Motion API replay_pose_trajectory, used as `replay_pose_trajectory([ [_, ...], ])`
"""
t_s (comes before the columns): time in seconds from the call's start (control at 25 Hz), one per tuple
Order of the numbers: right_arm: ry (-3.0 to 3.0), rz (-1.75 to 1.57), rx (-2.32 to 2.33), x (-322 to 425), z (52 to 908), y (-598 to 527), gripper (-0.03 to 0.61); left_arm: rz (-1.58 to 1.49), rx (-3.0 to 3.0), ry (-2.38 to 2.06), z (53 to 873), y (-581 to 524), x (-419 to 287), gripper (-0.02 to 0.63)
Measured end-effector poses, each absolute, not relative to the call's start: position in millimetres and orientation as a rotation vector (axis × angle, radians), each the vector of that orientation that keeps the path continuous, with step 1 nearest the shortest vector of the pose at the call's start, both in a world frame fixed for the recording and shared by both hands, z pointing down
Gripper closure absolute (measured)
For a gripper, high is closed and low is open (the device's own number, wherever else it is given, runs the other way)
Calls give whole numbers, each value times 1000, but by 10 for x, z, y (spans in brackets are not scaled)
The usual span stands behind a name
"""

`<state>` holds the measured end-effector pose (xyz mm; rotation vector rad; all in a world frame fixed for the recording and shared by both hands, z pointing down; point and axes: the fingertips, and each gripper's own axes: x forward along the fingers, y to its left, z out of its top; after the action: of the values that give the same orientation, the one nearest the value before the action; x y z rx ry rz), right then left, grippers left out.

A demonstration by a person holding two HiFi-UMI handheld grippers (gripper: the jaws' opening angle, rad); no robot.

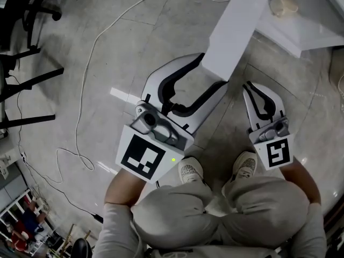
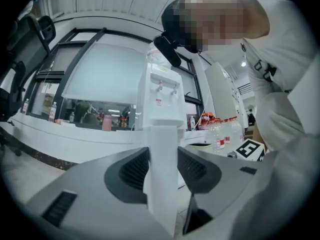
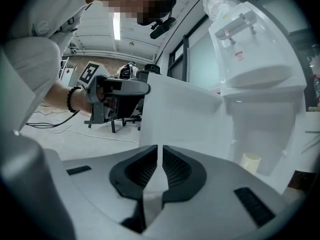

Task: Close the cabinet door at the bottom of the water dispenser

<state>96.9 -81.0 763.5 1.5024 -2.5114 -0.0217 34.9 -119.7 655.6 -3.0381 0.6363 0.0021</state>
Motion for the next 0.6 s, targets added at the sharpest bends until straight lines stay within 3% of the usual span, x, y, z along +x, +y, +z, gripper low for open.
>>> replay_pose_trajectory([
  [0.6, -2483, 83, 1545, 1120, 7837, -533, 489, -6, -3065, 512, 6566, -915, 714, 414],
])
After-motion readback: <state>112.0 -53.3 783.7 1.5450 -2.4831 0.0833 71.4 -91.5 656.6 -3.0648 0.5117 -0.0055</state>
